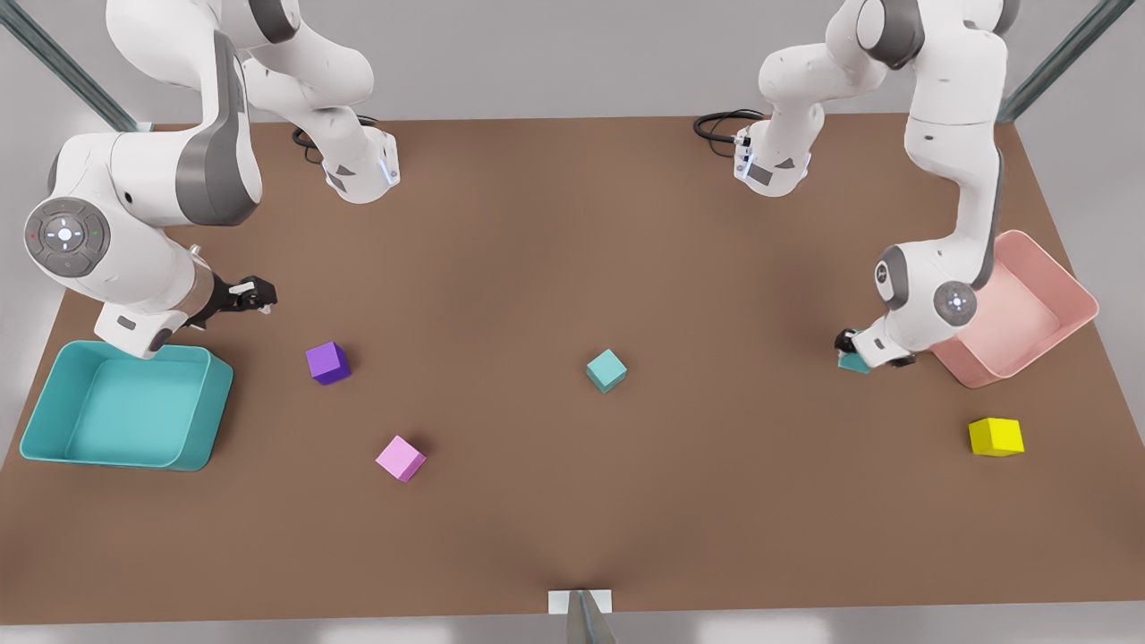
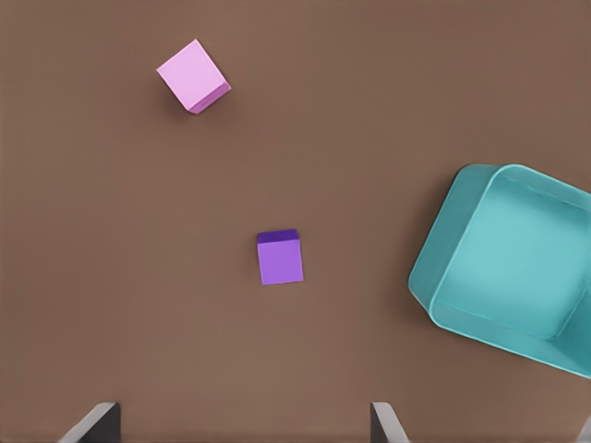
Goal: Stack the two blue cubes on top of each other
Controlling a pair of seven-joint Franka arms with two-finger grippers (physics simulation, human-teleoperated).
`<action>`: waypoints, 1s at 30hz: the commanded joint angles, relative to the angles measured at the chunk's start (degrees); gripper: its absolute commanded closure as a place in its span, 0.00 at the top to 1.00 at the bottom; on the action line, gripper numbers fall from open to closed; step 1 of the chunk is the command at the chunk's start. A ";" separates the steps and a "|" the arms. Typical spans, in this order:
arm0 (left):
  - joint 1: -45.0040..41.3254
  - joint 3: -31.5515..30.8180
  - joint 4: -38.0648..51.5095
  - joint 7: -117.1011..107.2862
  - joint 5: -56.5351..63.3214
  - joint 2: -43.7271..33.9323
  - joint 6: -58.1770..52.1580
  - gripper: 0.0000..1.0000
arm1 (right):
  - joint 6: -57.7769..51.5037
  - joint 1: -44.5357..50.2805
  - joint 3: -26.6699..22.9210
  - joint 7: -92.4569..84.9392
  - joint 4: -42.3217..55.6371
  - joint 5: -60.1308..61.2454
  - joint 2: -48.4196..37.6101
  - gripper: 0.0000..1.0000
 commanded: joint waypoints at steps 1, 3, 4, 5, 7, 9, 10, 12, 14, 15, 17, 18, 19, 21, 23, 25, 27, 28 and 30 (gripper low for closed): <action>-4.32 -0.26 1.72 -18.48 -0.80 -1.61 -9.51 0.63 | -0.08 0.08 -0.01 -2.07 0.03 -0.06 -0.06 1.00; -5.03 -6.40 8.31 -28.74 -0.89 -1.26 -16.89 0.63 | -0.08 -0.01 -0.01 -2.07 0.03 -0.06 -0.06 1.00; -5.03 -12.03 11.04 -37.19 -0.98 -0.91 -19.01 0.63 | -0.08 -0.01 -0.01 -2.07 0.03 -0.06 -0.06 1.00; -5.11 -18.18 14.11 -45.81 -0.98 0.14 -20.32 0.63 | -0.08 -0.01 -0.01 -2.16 0.03 -0.06 -0.06 1.00; -12.40 -21.44 22.55 -59.52 -0.80 5.06 -22.88 0.63 | -0.08 0.08 -0.01 -2.16 0.03 -0.23 -0.06 1.00; -18.46 -21.44 27.82 -67.78 -0.54 9.19 -22.88 0.63 | -0.08 0.08 -0.01 -2.07 0.03 -0.23 -0.06 1.00; -21.11 -21.44 30.02 -71.04 -0.10 11.30 -22.88 0.63 | -0.08 0.08 -0.01 -2.07 0.03 -0.15 -0.06 1.00; -24.36 -21.44 30.91 -74.74 0.60 12.71 -22.88 0.63 | -0.08 -0.01 -0.01 -1.98 0.03 -0.15 -0.06 1.00; -25.68 -21.36 35.55 -76.32 0.78 16.13 -22.88 0.63 | -0.08 -0.01 -0.01 -1.98 0.03 -0.23 -0.06 1.00; -25.94 -21.27 37.05 -76.41 1.66 17.46 -22.79 0.63 | -0.08 0.00 -0.01 -2.07 0.03 -0.23 -0.06 1.00; -26.82 -21.27 38.81 -76.41 2.27 19.30 -22.70 0.63 | -0.08 0.08 -0.01 -2.07 -0.06 -0.23 -0.06 1.00; -27.26 -21.27 39.25 -76.41 2.54 20.44 -22.70 0.63 | -0.08 0.08 -0.01 -2.07 -0.06 -0.23 -0.06 1.00; -27.35 -21.18 39.26 -76.41 3.94 20.71 -22.70 0.63 | -0.08 0.08 -0.01 -2.07 -0.06 -0.23 -0.06 1.00; -27.17 -21.18 39.26 -76.41 4.56 21.68 -22.53 0.63 | -0.08 0.08 -0.01 -2.07 -0.06 -0.23 -0.06 1.00; -27.17 -21.18 39.26 -76.41 4.73 22.38 -22.44 0.63 | -0.08 0.08 0.08 -2.07 -0.24 -0.32 -0.06 1.00; -27.35 -21.18 39.26 -76.41 4.91 23.26 -21.65 0.63 | -0.08 0.17 0.08 -2.07 -0.24 -0.32 -0.06 1.00; -27.17 -21.18 39.26 -76.41 6.14 23.96 -21.47 0.63 | -0.08 0.17 0.08 -2.07 -0.32 -0.32 -0.06 1.00; -27.17 -21.18 39.26 -76.41 6.05 24.05 -20.24 0.63 | -0.08 0.17 0.08 -2.07 -0.32 -0.32 -0.06 1.00; -27.35 -21.18 39.26 -76.49 5.97 24.14 -19.36 0.63 | -0.61 0.17 0.08 -2.07 -0.32 -0.32 -0.06 1.00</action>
